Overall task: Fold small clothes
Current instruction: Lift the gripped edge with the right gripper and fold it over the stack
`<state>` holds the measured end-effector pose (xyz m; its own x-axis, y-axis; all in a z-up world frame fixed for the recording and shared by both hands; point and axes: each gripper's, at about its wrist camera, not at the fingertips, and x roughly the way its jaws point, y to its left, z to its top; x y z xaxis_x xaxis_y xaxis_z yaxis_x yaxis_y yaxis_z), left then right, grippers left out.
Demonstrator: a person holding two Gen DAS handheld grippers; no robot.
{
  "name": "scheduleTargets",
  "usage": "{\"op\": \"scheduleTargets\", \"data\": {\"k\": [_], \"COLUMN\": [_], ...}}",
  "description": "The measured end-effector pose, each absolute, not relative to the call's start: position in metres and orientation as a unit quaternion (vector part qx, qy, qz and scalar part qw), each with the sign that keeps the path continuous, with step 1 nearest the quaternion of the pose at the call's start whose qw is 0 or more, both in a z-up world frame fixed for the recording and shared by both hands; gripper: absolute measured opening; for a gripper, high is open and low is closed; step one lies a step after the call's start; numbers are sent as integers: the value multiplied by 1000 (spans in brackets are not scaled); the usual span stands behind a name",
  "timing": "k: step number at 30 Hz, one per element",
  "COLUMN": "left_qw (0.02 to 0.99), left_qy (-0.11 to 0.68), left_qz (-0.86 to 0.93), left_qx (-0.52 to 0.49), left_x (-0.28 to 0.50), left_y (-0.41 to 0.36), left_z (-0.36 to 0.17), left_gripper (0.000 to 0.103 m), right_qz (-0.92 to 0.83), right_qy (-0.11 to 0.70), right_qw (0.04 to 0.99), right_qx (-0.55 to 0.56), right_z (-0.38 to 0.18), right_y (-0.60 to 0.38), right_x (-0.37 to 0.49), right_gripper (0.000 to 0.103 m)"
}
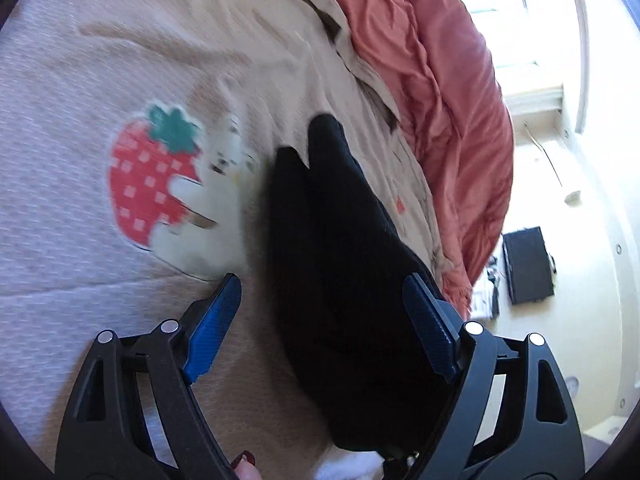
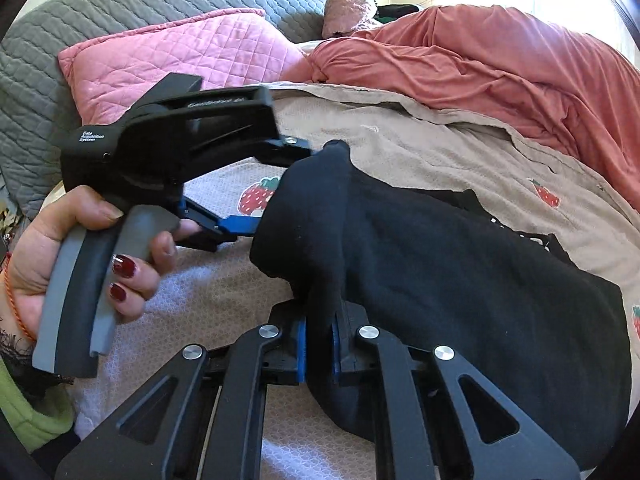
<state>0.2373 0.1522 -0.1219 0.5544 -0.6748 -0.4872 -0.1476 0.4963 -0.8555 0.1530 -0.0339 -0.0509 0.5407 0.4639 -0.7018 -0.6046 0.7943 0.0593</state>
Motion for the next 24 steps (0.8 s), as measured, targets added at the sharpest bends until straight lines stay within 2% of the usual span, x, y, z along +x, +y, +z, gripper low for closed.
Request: {"op": "scheduleTargets", "data": {"k": [11,18,19,21,22,23,24], "left_qw": [694,687,695,711,716,715,713], "left_qy": [408,407,411,419,425,429,431], "left_qz": [-211,-213,-211,-206,-202,-197,-196], "left_qx": [-554,-563,-551,-525,-515,-516,-517], "left_x": [240,238,239,242,243,245,245], "left_y": [159,162,160,154,152,151,151], "left_z": [-137,-141,-138,-134,-134,-136,-137], "left_gripper": [76,75,73,58,38,24,19], "right_qz": [303,297,296,297,298,298,298], "right_qy": [382,352,345,337,338,341,342], "right_qw": [865,863,862,859,859,859,860], "right_qx": [-119,-208,-224,-245,-243,-237,-233], "right_z": [-62,-70,-71,-73,-73,-72,-71], "right_y": [-22,-3,0,4,3,1,-1], "right_x": [145,127,124,119,120,121,122], "right_gripper": [8,9,10,10,10,10,10]}}
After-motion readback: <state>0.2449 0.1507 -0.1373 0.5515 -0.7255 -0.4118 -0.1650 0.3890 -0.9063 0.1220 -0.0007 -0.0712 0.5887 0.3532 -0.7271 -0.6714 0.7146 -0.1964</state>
